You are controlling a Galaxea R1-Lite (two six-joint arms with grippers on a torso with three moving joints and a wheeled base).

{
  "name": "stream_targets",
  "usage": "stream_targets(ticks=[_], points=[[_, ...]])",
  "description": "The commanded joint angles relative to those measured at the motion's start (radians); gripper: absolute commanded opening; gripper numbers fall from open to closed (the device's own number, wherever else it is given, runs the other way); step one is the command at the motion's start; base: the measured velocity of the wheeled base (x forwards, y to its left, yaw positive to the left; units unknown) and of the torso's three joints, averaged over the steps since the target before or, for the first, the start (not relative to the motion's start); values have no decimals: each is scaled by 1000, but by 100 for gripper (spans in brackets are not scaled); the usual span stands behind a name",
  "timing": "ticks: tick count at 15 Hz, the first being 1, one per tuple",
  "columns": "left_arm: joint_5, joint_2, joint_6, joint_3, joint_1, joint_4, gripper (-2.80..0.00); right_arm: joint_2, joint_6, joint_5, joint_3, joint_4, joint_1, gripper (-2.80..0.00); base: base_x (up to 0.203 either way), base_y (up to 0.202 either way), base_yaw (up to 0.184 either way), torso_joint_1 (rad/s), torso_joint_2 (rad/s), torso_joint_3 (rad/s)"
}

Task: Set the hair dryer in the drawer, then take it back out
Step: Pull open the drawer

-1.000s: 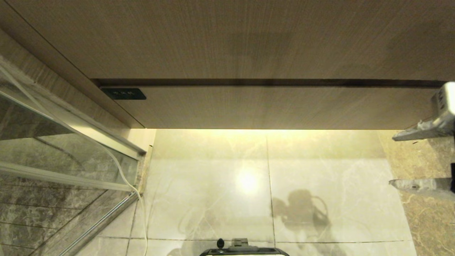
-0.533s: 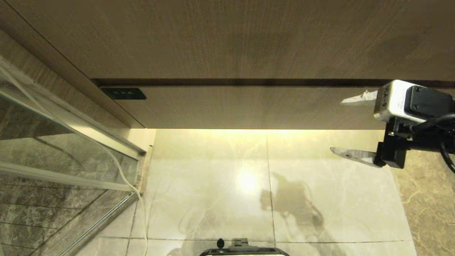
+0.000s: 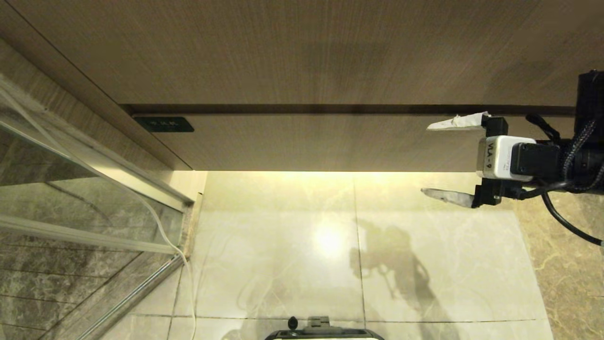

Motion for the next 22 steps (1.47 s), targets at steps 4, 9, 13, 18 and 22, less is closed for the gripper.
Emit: stream_targets(ticks=[4, 9, 13, 18, 22], points=[[0, 0, 0, 2, 0, 0, -280, 97, -15, -3, -90, -8, -33, 0, 0, 0, 0, 0, 0, 0], [1, 0, 0, 0, 0, 0, -280, 138, 0, -42, -142, -7, -50, 0, 0, 0, 0, 0, 0, 0], [0, 0, 0, 2, -1, 0, -280, 150, 7, -44, -157, -8, -56, 0, 0, 0, 0, 0, 0, 0], [0, 0, 1, 2, -1, 0, -280, 180, 16, -60, -203, -8, -64, 0, 0, 0, 0, 0, 0, 0], [0, 0, 0, 2, 0, 0, -280, 194, 16, -90, -211, -36, -71, 0, 0, 0, 0, 0, 0, 0]])
